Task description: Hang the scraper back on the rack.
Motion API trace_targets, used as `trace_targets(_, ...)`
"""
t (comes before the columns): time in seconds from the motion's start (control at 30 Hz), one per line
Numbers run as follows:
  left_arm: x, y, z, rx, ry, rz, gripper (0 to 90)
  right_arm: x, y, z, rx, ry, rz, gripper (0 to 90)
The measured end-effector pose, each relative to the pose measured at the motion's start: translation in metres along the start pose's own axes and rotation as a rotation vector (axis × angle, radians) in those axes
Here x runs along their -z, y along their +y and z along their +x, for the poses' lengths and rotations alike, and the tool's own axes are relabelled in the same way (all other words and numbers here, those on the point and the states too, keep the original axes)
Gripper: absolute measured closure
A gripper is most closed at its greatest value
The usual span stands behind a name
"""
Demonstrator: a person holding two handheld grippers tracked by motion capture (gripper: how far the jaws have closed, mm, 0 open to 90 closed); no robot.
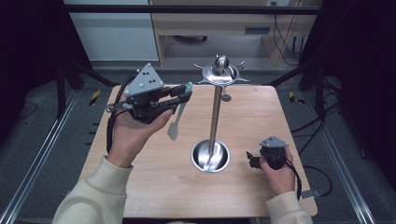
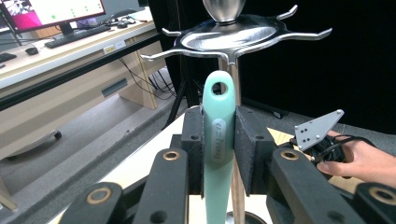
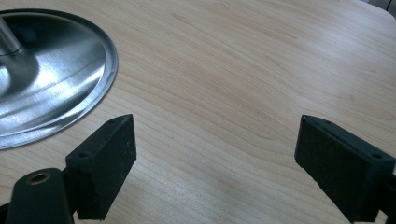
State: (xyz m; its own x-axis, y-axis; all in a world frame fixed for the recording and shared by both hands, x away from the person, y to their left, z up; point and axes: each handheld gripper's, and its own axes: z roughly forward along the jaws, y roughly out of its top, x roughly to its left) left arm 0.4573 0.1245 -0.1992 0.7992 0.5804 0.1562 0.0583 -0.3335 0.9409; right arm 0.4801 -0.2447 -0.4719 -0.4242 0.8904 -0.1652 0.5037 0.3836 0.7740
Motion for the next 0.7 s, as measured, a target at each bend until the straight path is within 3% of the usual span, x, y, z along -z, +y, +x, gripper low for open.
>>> trace_targets(0.4,0.0019,0.0018,0.0057,0.084,-0.050,-0.061,74.4,0.0014,-0.0011,0.0005,-0.006,-0.001,0.004,13.0)
trace_targets(0.7,0.0011,0.0008,0.0064,0.083,-0.065,-0.055,74.4,0.0008,-0.0014,0.0004,-0.005,0.001,0.008,13.0)
